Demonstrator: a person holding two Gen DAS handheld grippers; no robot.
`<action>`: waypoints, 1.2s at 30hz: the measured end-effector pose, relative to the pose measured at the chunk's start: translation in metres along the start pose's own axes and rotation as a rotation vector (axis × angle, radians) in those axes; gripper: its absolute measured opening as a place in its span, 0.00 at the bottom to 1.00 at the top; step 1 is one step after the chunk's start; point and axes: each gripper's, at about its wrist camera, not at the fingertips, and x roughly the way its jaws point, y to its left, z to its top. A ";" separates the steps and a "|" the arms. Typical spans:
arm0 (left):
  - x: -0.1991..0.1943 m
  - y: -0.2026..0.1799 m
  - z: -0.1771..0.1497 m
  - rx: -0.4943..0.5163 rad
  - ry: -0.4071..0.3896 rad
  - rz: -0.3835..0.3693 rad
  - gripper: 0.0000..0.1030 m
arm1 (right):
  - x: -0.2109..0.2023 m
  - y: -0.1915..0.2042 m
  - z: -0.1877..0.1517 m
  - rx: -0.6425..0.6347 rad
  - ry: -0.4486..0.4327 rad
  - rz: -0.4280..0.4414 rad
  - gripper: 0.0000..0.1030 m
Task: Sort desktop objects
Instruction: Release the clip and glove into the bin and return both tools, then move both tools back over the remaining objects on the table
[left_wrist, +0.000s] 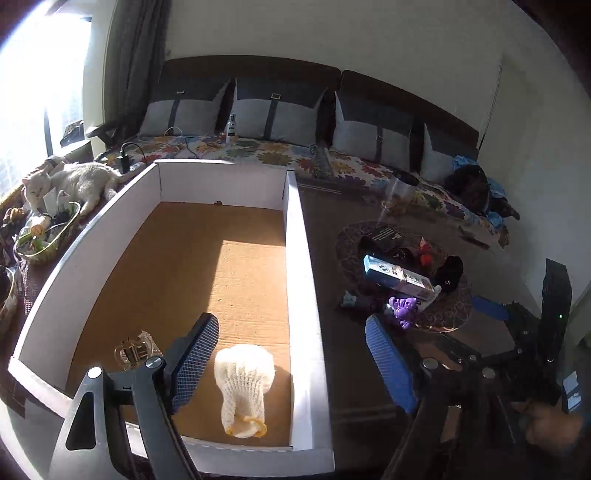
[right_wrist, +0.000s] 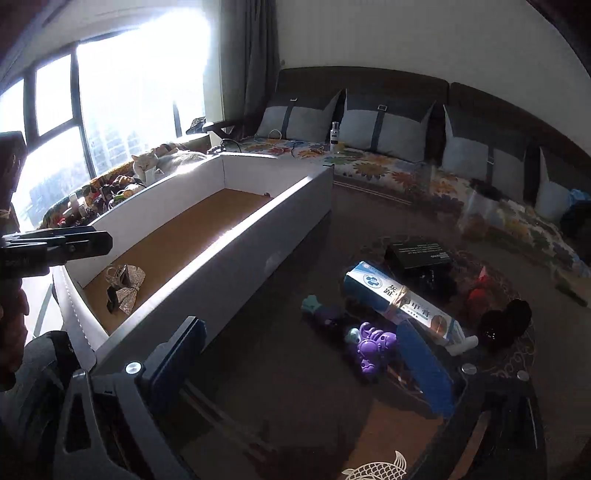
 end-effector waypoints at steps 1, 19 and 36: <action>-0.002 -0.021 -0.001 0.025 -0.010 -0.038 0.88 | 0.002 -0.018 -0.012 0.008 0.029 -0.045 1.00; 0.158 -0.165 -0.086 0.143 0.308 -0.056 0.96 | -0.015 -0.185 -0.140 0.328 0.181 -0.255 1.00; 0.206 -0.173 -0.068 0.223 0.238 0.027 1.00 | 0.015 -0.219 -0.132 0.375 0.218 -0.318 1.00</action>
